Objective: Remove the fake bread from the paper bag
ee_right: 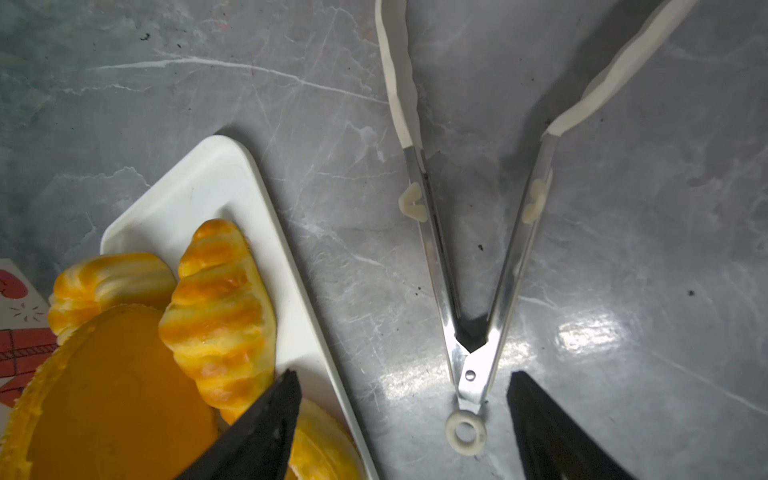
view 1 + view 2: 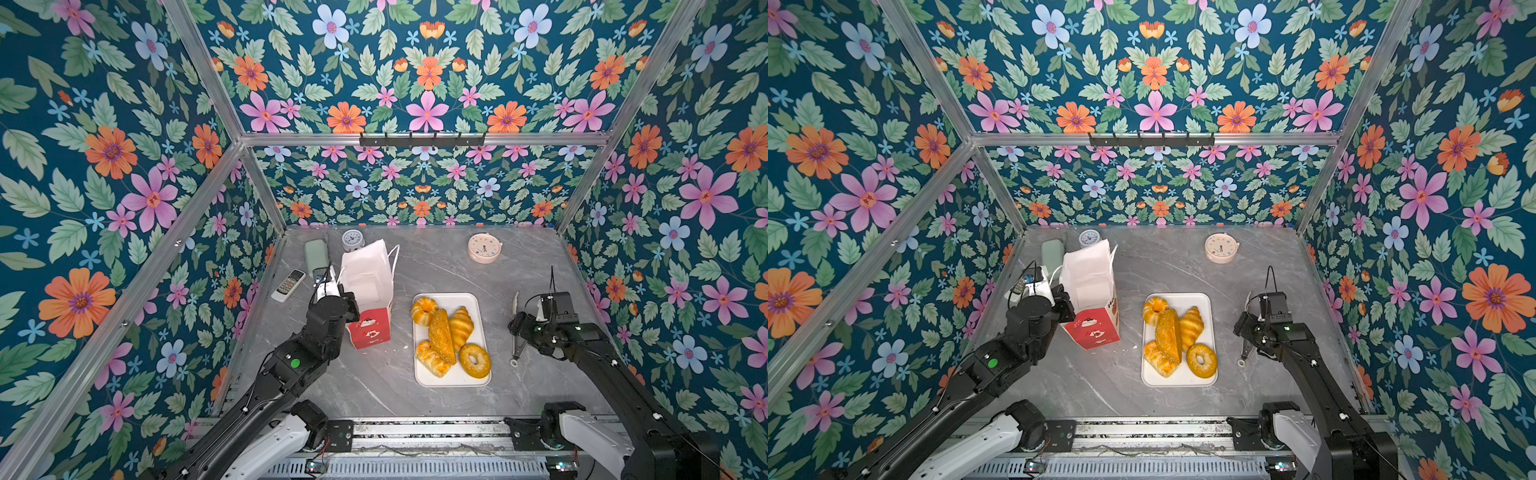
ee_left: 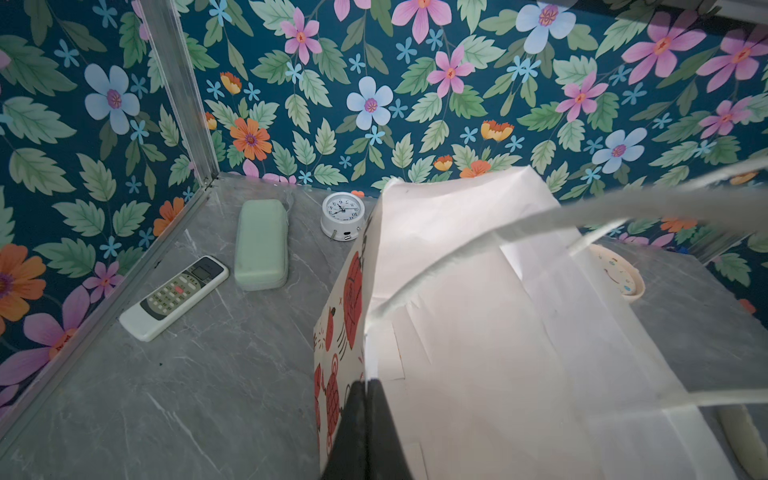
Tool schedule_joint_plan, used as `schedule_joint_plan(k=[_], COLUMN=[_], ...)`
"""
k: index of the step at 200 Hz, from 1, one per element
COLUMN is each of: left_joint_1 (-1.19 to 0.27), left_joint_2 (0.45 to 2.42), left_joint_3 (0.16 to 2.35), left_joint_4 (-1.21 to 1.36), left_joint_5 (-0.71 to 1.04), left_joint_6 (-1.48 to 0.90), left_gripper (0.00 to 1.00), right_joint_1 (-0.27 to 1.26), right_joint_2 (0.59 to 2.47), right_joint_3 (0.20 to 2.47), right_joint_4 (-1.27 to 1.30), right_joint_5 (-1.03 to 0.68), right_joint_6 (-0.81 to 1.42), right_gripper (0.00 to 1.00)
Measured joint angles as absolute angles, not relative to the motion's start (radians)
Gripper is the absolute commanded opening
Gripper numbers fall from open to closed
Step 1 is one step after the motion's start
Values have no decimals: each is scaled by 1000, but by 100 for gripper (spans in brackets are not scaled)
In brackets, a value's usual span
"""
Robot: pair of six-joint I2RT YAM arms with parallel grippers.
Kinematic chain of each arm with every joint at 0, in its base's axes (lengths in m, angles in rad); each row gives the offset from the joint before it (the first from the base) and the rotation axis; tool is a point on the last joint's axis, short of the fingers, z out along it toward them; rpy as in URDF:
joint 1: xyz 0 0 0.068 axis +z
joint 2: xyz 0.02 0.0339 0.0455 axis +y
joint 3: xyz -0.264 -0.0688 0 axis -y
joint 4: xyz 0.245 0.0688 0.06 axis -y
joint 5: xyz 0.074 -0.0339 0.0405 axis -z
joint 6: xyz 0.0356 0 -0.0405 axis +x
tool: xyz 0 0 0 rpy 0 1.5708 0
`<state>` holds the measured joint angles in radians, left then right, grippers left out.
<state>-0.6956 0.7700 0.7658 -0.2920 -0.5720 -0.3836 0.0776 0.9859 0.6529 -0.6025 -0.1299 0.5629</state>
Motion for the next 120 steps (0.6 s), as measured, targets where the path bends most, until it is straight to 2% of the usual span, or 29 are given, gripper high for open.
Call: schedule_joint_plan(k=[27,68,97,120], left_joint_1=[-669,-627,-617,-616], left_joint_2=[819,848,837,823], left_joint_3=[760,758,758,754], left_joint_4=[-261,-220,-215,-213], left_joint_5=[-575,-531,-509,-499], left_joint_6=[-348,-336,-335,-335], left_gripper=[2,5,5,6], right_joint_1=[157,465,654,737], right_joint_2=[967,1000,1208,1399], right_joint_3=[713,967,1225,1422], right_joint_4=[-617,-633,-626,-610], right_joint_5=[-135,-136,-141,-180], right_joint_6=[553,532,484,437], right_gripper=[79,71,66,63])
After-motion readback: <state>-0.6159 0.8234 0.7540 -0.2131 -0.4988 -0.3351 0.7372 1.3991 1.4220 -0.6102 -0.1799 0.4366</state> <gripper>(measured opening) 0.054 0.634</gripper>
